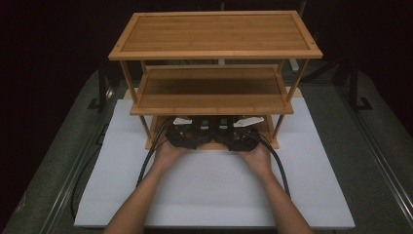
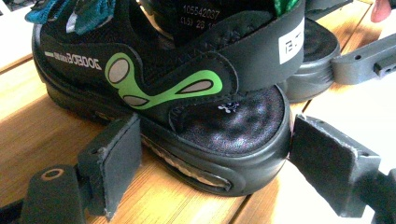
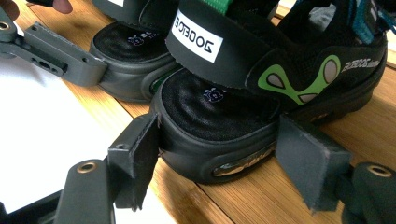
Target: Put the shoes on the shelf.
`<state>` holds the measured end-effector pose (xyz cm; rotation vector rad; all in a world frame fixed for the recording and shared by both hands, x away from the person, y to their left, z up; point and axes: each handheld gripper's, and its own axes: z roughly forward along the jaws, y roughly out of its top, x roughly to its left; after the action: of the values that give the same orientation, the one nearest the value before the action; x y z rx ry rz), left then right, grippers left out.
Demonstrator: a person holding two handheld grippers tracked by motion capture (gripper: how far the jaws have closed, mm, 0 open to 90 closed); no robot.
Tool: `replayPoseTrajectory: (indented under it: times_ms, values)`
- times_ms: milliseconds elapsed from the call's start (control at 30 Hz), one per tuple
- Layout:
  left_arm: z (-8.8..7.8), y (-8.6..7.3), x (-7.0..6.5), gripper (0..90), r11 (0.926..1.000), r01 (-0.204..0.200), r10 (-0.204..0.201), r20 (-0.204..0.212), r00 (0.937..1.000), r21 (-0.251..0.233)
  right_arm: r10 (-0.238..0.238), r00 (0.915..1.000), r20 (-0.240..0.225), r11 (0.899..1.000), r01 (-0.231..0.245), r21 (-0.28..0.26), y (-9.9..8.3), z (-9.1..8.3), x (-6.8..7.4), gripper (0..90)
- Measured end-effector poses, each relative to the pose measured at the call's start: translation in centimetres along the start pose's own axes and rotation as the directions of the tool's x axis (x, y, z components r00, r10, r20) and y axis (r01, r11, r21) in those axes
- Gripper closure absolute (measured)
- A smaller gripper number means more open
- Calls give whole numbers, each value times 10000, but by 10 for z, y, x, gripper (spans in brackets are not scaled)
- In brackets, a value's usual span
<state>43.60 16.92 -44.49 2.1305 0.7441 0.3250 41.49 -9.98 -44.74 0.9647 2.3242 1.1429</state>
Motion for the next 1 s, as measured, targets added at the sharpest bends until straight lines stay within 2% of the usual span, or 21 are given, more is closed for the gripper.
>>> replayPoseTrajectory:
  times_ms: [67, 100, 167, 267, 333, 367, 400, 467, 633, 667, 700, 867, 933, 1000]
  values:
    - [0, 0, 0, 169, 9999, 123, -123, -10, 9999, -59, 96, 10000, -4, 9999, -96, 39, 0, 0, -1, 295]
    - [0, 0, 0, 169, 9999, 133, -134, -52, 9999, -62, 427, 9989, -207, 9990, -429, -84, 0, 0, 1, 294]
    - [-2, 1, -1, 170, 10000, 76, -76, -63, 10000, 49, 788, 9964, -323, 9967, -794, -146, 1, -1, 3, 294]
    - [-7, 1, -3, 169, 10000, 41, -41, -48, 10000, 73, 686, 9966, -456, 9973, -697, -230, 1, -5, 4, 279]
    - [-12, 1, -4, 167, 9998, 194, -194, 19, 9998, 14, 608, 9967, -536, 9977, -623, -270, 3, -9, 6, 271]
    - [-14, 1, -4, 167, 9999, 145, -145, 3, 9999, 35, 624, 9963, -597, 9975, -642, -297, 3, -11, 6, 267]
    - [-18, -1, -7, 167, 9996, 262, -262, -43, 9996, -64, 630, 9950, -775, 9971, -661, -381, 3, -13, 7, 261]
    - [-23, -4, -10, 166, 9996, 267, -267, 32, 9996, -56, 957, 9929, -707, 9952, -968, -132, 1, -20, 9, 251]
    - [-35, -12, -13, 144, 9999, 65, -66, 33, 10000, 137, 891, 9940, -635, 9960, -892, 19, -11, -36, 6, 195]
    - [-38, -14, -15, 136, 9996, 208, -208, 10, 9998, 184, 911, 9938, -634, 9958, -910, 50, -12, -37, 6, 186]
    - [-42, -15, -16, 131, 9997, 91, -90, -51, 9999, 211, 957, 9937, -590, 9954, -951, 131, -16, -42, 6, 173]
    - [-59, -23, -18, 72, 9995, 52, -48, -134, 9999, 323, 1135, 9921, -530, 9935, -1132, 91, -29, -60, 3, 143]
    - [-67, -27, -20, 19, 9992, 83, -76, -174, 9998, 391, 1228, 9913, -475, 9924, -1224, 119, -35, -69, 2, 132]
    - [-75, -31, -22, 18, 9988, 28, -20, -181, 9998, 481, 1259, 9910, -450, 9920, -1258, 47, -38, -76, 1, 132]
